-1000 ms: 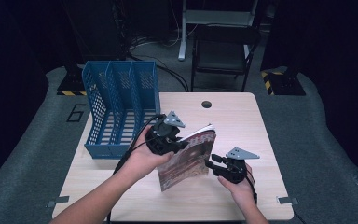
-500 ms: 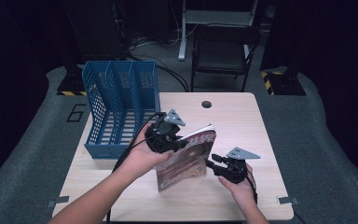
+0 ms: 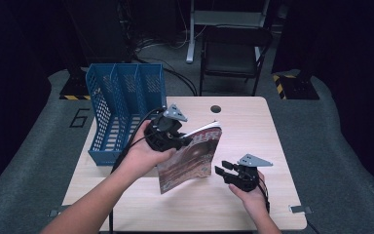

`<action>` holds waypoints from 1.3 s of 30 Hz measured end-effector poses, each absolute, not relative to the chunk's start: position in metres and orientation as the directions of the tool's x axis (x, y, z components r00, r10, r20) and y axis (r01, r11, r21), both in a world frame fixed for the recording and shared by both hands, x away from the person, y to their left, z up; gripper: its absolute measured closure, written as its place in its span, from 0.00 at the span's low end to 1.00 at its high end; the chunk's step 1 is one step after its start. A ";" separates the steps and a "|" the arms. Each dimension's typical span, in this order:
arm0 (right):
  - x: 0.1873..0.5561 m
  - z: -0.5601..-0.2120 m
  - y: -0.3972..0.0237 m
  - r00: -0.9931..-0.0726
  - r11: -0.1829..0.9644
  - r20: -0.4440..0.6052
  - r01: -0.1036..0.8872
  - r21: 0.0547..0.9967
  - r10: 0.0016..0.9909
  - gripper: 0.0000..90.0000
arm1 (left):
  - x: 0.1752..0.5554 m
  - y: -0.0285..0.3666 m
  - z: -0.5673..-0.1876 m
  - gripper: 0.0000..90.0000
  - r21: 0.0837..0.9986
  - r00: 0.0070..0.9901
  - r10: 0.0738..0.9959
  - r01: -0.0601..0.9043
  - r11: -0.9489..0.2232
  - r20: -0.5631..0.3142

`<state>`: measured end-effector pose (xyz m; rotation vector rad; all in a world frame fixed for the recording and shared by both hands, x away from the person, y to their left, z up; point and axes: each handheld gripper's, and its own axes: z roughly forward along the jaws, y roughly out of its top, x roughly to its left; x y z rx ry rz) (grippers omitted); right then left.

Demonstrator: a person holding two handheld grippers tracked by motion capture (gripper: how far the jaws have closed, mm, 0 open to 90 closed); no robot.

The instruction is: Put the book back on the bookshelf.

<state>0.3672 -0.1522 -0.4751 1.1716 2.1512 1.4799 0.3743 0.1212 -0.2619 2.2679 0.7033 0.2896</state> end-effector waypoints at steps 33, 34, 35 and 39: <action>0.368 -0.477 -0.157 -0.628 0.144 0.213 0.467 0.872 0.749 0.63 | 0.387 0.154 -0.216 0.93 0.719 0.791 0.612 0.426 -0.549 -0.001; 0.368 -0.478 -0.157 -0.624 0.141 0.212 0.466 0.873 0.752 0.63 | 0.387 0.156 -0.215 0.93 0.719 0.788 0.616 0.430 -0.545 -0.004; 0.368 -0.478 -0.157 -0.625 0.142 0.213 0.467 0.873 0.751 0.62 | 0.388 0.158 -0.212 0.93 0.718 0.786 0.618 0.433 -0.545 -0.006; 0.368 -0.478 -0.157 -0.625 0.139 0.218 0.470 0.871 0.750 0.62 | 0.391 0.165 -0.205 0.93 0.721 0.773 0.634 0.440 -0.535 -0.001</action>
